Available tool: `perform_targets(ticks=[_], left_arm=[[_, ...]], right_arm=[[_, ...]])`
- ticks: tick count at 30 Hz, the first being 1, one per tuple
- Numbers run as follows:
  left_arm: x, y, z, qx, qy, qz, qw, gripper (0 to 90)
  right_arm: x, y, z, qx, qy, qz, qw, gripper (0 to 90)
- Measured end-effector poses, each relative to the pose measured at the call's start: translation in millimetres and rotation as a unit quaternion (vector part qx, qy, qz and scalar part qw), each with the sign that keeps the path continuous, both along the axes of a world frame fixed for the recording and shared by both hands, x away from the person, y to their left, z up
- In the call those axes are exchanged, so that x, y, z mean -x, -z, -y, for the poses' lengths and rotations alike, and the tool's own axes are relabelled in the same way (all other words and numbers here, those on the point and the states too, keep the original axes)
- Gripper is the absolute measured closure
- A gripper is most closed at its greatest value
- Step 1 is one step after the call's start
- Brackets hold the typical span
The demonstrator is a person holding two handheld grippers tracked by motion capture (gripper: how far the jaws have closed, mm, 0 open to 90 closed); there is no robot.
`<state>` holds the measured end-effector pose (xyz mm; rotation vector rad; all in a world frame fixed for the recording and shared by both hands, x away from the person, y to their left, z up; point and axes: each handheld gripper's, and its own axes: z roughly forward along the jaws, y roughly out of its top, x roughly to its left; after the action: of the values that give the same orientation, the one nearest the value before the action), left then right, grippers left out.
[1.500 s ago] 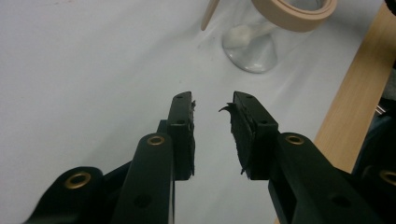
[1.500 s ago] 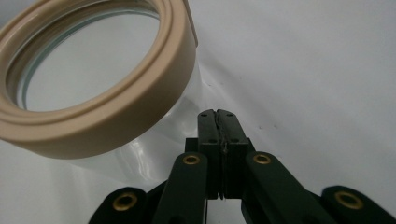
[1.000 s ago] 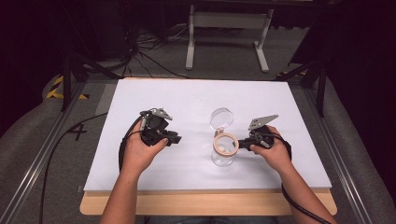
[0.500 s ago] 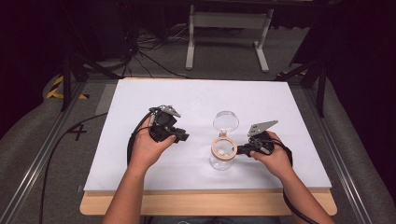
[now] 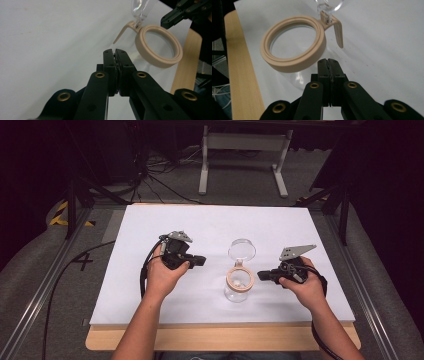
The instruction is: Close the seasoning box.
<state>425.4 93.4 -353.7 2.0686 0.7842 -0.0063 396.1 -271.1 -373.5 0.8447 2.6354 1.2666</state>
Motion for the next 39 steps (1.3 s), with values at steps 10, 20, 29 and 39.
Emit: perform_targets(ticks=[10, 20, 29, 39], left_arm=[[-17.9, -4.6, 21.2, 0.022, -0.017, 0.003, 0.9996, 88.2], [-38.5, -7.0, 41.4, 0.064, -0.019, 0.025, 0.9975, 87.2], [-42.9, -8.4, 57.7, 0.075, -0.004, 0.027, 0.9968, 85.9], [-43.9, -11.1, 63.2, 0.076, 0.006, 0.025, 0.9968, 85.2]], right_arm=[[11.9, -19.6, -6.6, -0.050, -0.011, 0.005, 0.9987, 90.0], [15.0, -22.7, -14.3, -0.087, -0.023, 0.000, 0.9960, 89.9], [14.3, -23.9, -22.1, -0.101, -0.021, 0.006, 0.9947, 89.9], [12.7, -26.3, -23.3, -0.115, -0.008, 0.009, 0.9933, 89.9]])
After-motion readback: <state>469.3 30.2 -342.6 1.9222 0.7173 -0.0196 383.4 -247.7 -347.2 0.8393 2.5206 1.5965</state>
